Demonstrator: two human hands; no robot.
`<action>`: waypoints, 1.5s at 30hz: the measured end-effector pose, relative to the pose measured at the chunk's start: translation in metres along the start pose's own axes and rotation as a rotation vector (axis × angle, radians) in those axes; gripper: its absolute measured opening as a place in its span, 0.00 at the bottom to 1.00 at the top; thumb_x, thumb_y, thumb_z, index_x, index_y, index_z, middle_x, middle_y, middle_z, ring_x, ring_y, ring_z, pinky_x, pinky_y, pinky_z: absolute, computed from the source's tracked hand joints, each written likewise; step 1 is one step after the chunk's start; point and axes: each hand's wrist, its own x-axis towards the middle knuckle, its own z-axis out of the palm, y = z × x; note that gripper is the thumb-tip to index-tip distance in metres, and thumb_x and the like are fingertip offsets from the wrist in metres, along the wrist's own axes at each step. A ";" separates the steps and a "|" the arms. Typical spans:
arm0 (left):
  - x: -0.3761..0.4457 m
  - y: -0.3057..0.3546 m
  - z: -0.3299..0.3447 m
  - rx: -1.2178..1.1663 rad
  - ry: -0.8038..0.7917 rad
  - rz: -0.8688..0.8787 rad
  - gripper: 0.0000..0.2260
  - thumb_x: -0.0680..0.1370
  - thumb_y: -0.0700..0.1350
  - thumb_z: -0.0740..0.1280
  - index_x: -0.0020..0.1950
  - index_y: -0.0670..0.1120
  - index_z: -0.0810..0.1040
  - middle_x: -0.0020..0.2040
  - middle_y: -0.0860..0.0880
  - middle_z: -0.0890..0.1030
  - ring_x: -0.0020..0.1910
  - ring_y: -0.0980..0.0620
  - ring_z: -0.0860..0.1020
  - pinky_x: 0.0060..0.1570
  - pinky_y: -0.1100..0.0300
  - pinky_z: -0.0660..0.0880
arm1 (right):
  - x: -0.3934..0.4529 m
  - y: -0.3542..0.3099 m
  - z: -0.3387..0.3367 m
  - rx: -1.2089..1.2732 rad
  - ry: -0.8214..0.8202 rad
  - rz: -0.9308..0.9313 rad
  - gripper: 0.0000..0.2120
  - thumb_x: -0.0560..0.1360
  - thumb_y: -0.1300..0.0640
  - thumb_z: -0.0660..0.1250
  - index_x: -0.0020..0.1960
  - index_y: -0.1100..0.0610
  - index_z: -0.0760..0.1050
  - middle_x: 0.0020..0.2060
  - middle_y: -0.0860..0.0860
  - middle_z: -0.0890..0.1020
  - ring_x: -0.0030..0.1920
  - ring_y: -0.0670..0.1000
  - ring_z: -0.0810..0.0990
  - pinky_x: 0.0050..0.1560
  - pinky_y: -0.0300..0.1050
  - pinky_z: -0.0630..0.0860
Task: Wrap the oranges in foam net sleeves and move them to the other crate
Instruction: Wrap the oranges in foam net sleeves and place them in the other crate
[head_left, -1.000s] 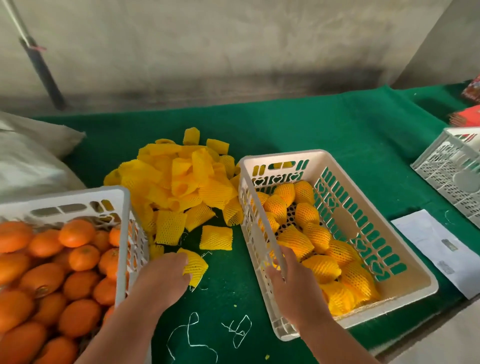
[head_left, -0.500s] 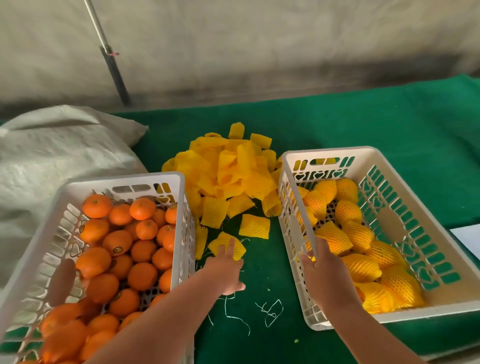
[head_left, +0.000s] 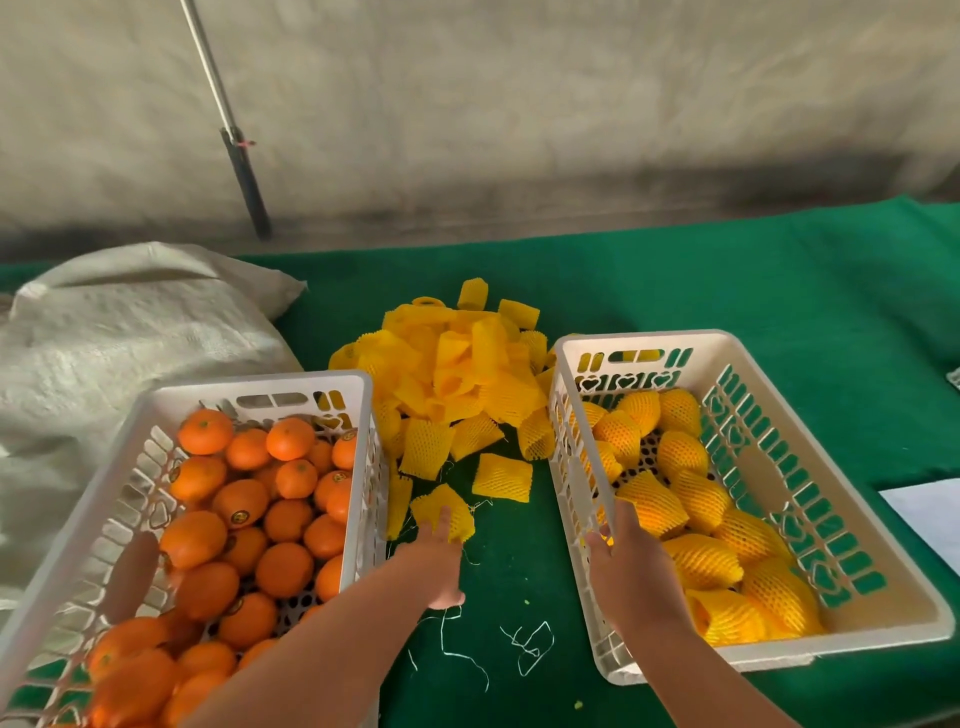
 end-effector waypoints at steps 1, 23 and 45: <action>0.001 -0.002 0.001 -0.013 -0.006 -0.024 0.40 0.82 0.53 0.68 0.85 0.48 0.47 0.82 0.46 0.31 0.83 0.37 0.42 0.77 0.36 0.60 | 0.000 0.000 -0.001 -0.001 -0.005 0.001 0.13 0.85 0.54 0.65 0.65 0.52 0.64 0.57 0.58 0.83 0.49 0.59 0.85 0.25 0.33 0.69; -0.164 0.018 -0.001 -0.687 0.773 -0.041 0.10 0.80 0.50 0.70 0.60 0.54 0.83 0.58 0.56 0.82 0.51 0.60 0.78 0.51 0.71 0.70 | -0.093 -0.063 -0.006 0.048 0.061 -0.528 0.17 0.80 0.34 0.62 0.67 0.38 0.70 0.55 0.32 0.77 0.52 0.36 0.79 0.49 0.35 0.77; -0.179 -0.011 0.001 -0.843 0.729 0.150 0.21 0.77 0.43 0.71 0.68 0.58 0.80 0.55 0.66 0.78 0.54 0.74 0.73 0.45 0.79 0.71 | -0.089 -0.108 0.020 -0.044 -0.085 -0.529 0.07 0.83 0.48 0.65 0.54 0.49 0.80 0.52 0.43 0.74 0.48 0.44 0.77 0.46 0.34 0.73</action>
